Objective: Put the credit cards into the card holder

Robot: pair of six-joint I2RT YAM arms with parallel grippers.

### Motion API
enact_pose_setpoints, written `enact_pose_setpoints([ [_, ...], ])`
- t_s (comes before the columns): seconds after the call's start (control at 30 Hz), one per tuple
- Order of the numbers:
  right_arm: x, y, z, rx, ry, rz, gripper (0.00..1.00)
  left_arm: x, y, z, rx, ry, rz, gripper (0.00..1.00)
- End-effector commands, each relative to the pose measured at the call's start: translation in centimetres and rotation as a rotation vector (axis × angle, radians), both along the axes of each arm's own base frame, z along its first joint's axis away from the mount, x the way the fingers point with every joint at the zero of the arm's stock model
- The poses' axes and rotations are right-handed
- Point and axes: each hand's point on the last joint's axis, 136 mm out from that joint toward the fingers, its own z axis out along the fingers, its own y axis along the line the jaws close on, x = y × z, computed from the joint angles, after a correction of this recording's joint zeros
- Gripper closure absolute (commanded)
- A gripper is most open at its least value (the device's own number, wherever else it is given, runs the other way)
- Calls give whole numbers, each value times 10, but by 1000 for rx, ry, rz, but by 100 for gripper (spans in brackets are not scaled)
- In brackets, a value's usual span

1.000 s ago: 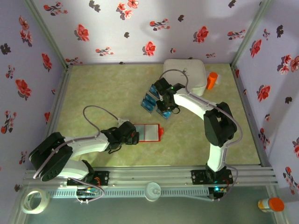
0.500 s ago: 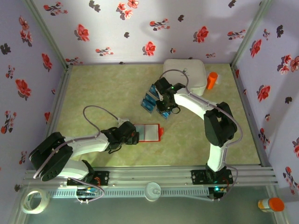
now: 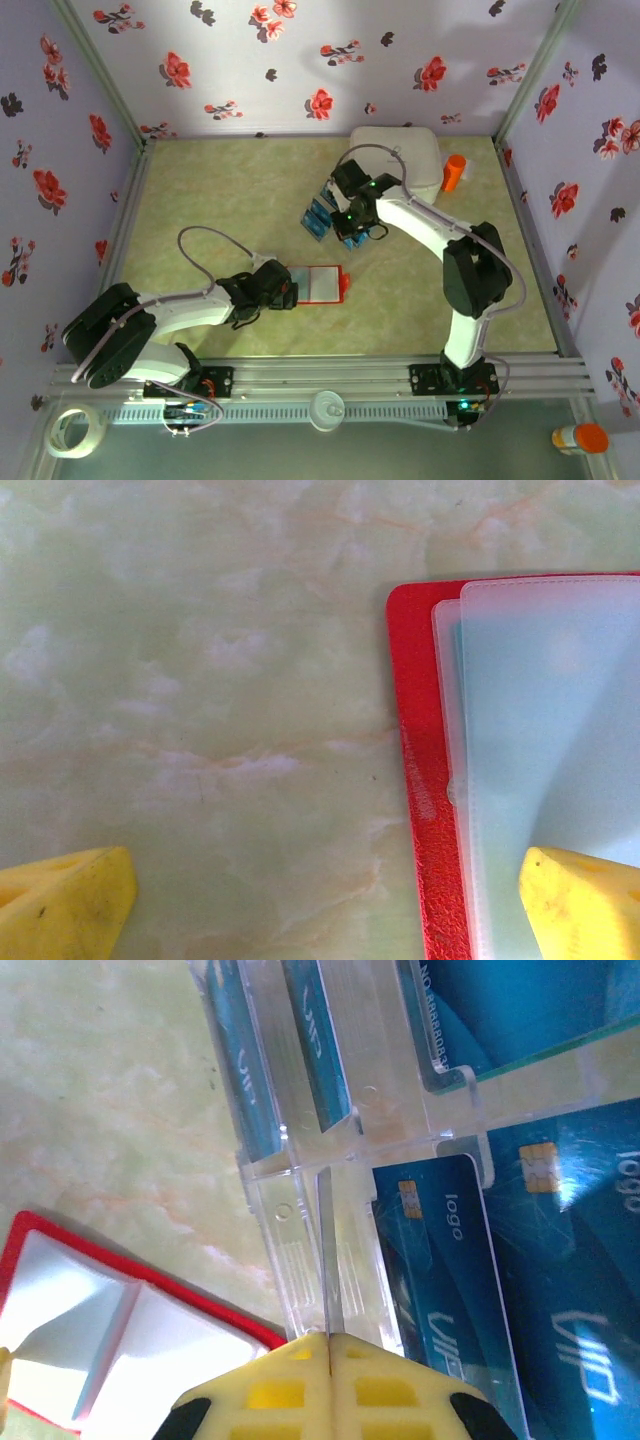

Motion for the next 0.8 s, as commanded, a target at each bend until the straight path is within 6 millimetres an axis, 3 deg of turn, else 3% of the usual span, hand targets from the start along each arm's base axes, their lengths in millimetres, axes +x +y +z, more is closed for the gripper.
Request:
enact_pose_setpoints([
  [0.0,-3,4,43,77,-59,19,100,-9,11,-16,45,40,6,0],
  [0.27,-21,9,54,267,-59,-92,100,-10,12,-15,43,44,15,0],
  [0.57,-40,18,37,586,-25,-275,100,-11,17,-16,60,47,21,0],
  [0.77,-57,7,13,670,-27,-373,100,-11,18,-17,63,50,29,0],
])
